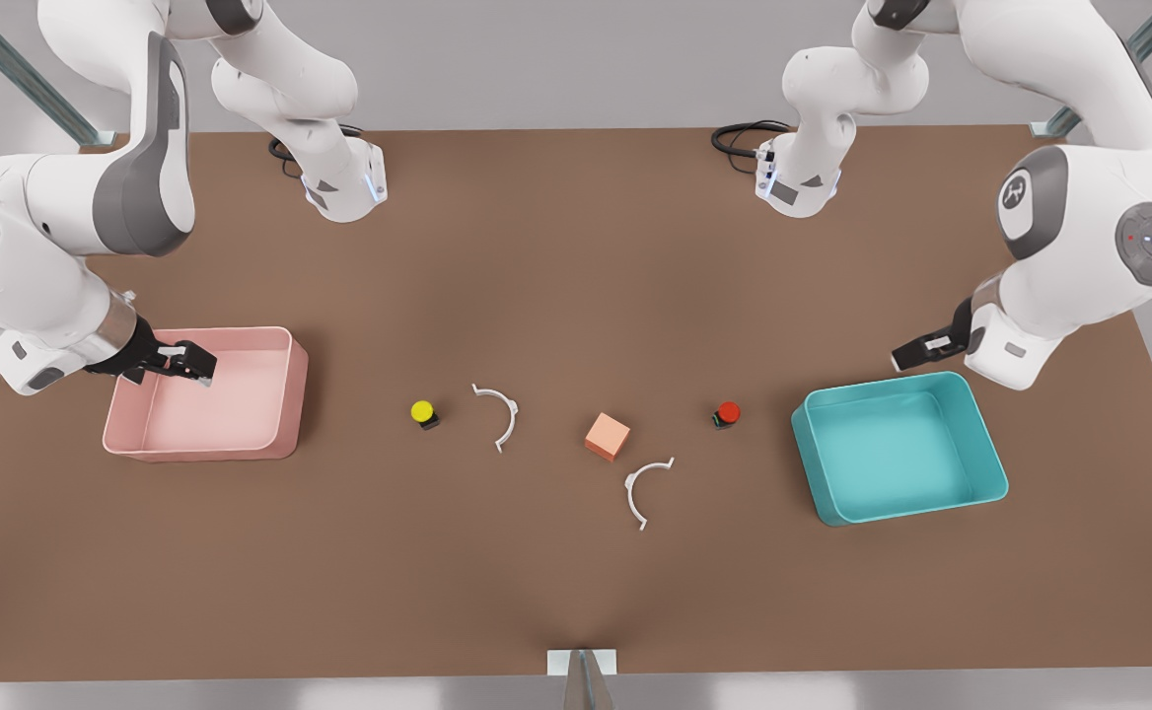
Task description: Place the red button in the blue storage box with the left arm, and place the yellow button in the pink storage box with the right arm
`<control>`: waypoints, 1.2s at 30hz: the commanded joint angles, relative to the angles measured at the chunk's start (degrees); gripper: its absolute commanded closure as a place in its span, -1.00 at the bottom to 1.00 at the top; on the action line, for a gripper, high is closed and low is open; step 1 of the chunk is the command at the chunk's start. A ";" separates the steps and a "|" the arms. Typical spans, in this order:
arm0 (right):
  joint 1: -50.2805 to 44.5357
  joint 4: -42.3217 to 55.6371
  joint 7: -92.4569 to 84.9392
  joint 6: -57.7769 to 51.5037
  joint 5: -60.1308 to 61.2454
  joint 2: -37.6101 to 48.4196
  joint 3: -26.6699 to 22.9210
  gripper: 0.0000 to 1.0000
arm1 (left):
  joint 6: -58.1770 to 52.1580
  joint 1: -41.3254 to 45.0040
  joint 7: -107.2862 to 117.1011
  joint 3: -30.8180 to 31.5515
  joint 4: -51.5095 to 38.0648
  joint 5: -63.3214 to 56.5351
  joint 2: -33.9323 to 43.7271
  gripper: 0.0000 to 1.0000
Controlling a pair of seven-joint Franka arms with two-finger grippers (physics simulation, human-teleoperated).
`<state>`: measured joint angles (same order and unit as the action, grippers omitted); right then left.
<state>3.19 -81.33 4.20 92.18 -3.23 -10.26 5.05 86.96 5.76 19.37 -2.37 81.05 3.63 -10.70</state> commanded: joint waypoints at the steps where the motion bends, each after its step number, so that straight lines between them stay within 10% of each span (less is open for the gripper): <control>1: -0.12 0.03 0.02 0.81 0.07 0.06 0.04 -1.00 | 0.32 0.04 -16.30 0.00 -0.10 -0.11 -0.02 -1.00; 8: -8.10 -1.12 -4.82 14.08 -0.72 -8.89 5.67 -1.00 | 20.25 16.99 -8.48 0.18 6.04 0.15 -8.46 -1.00; 11: -23.93 25.60 5.20 4.59 -3.71 -34.65 5.67 -1.00 | 34.41 18.23 -8.48 0.18 16.16 0.06 -9.16 -1.00; 14: -22.26 21.48 5.03 9.60 -3.80 -34.83 5.76 -1.00 | 48.65 18.23 -8.48 0.18 26.44 0.06 -8.90 -1.00; 17: -16.64 -11.91 4.94 32.97 -3.80 -21.12 7.25 -1.00 | 63.33 19.02 -7.95 0.18 35.41 0.15 -9.16 -1.00; 33: -14.62 -31.70 4.59 54.16 -4.85 -17.25 5.93 -1.00 | 77.84 18.85 -8.48 -0.09 43.14 0.15 -16.89 -1.00; 36: -14.62 -34.60 4.67 59.08 -4.85 -17.43 5.84 -1.00 | 77.66 18.85 -8.21 -0.09 43.14 0.15 -16.28 -0.40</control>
<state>-11.39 -115.44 7.82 143.33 -8.13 -27.75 10.72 162.58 24.61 11.53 -2.46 124.18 3.83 -27.18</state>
